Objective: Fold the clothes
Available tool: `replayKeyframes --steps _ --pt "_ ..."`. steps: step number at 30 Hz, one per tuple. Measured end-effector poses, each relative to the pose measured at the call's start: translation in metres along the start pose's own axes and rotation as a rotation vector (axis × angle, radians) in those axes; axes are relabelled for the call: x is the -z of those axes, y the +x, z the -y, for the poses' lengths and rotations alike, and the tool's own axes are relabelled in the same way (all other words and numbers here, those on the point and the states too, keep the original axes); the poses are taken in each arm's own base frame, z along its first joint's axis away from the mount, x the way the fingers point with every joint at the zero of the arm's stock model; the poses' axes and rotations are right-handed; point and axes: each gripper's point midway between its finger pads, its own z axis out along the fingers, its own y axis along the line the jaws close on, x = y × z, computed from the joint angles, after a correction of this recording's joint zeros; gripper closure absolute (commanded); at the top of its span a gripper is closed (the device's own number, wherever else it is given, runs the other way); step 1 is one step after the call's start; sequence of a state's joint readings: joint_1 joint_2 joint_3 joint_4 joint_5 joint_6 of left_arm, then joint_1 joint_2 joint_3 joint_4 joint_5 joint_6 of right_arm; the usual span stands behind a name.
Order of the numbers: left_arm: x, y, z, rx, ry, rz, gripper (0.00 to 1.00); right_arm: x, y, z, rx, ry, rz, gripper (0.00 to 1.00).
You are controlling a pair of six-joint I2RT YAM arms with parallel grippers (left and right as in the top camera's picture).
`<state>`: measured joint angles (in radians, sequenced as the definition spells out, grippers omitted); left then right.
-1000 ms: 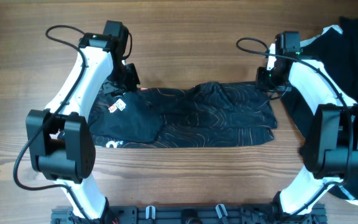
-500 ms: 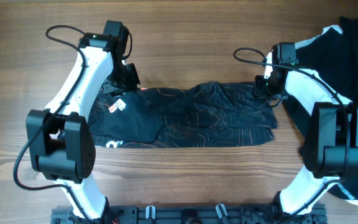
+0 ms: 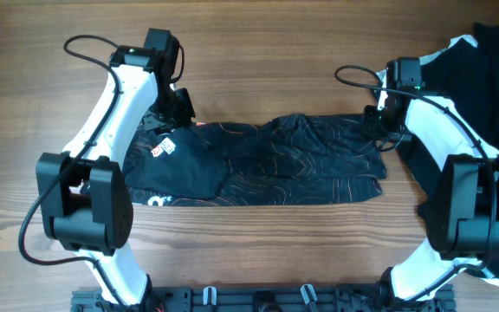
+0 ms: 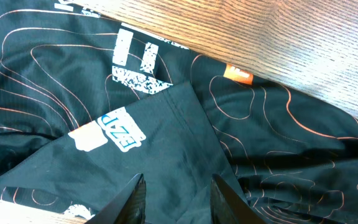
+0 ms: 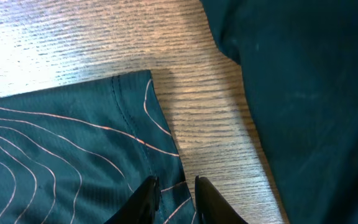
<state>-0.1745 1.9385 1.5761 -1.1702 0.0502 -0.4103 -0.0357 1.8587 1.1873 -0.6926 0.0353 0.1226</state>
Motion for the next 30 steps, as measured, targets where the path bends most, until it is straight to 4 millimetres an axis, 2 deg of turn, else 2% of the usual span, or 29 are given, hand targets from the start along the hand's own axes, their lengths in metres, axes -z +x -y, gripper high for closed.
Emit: replayKeyframes --steps 4,7,8,13,17,20,21,25,26,27,28,30 --pt "0.0 0.0 0.0 0.0 0.0 0.0 0.66 -0.012 0.014 0.001 -0.003 0.001 -0.018 0.74" --pt "0.0 0.0 0.0 0.0 0.0 0.001 0.66 -0.016 0.021 0.002 -0.005 0.002 -0.034 0.92" --pt "0.0 0.0 0.0 0.0 0.0 0.001 0.66 -0.016 0.021 0.002 -0.01 0.002 -0.034 0.96" --pt "0.0 0.0 0.0 0.0 0.0 0.0 0.66 -0.016 0.021 0.008 -0.036 0.04 -0.03 0.96" --pt "0.0 0.0 0.0 0.0 0.0 0.001 0.66 -0.014 0.021 0.017 -0.062 0.092 -0.028 0.88" --pt "0.0 0.0 0.0 0.0 0.0 0.0 0.66 -0.005 0.017 0.019 -0.069 0.099 -0.002 0.89" --pt "0.0 0.0 0.0 0.0 0.0 0.001 0.66 -0.002 0.016 0.019 -0.07 0.098 0.003 0.93" --pt "0.0 0.0 0.0 0.0 0.0 0.0 0.66 0.001 0.026 0.02 -0.074 0.103 -0.037 0.96" --pt "0.0 0.0 0.0 0.0 0.0 0.001 0.66 0.001 0.029 0.019 -0.072 0.098 -0.051 0.95" --pt "0.0 0.0 0.0 0.0 0.0 0.001 0.66 0.002 0.035 0.017 -0.067 0.086 -0.076 0.73" --pt "0.0 0.0 0.0 0.0 0.0 0.001 0.66 0.001 0.036 0.015 -0.066 0.075 -0.082 0.62" --pt "0.0 0.0 0.0 0.0 0.0 0.001 0.66 0.001 0.033 0.013 -0.06 0.066 -0.07 0.57"
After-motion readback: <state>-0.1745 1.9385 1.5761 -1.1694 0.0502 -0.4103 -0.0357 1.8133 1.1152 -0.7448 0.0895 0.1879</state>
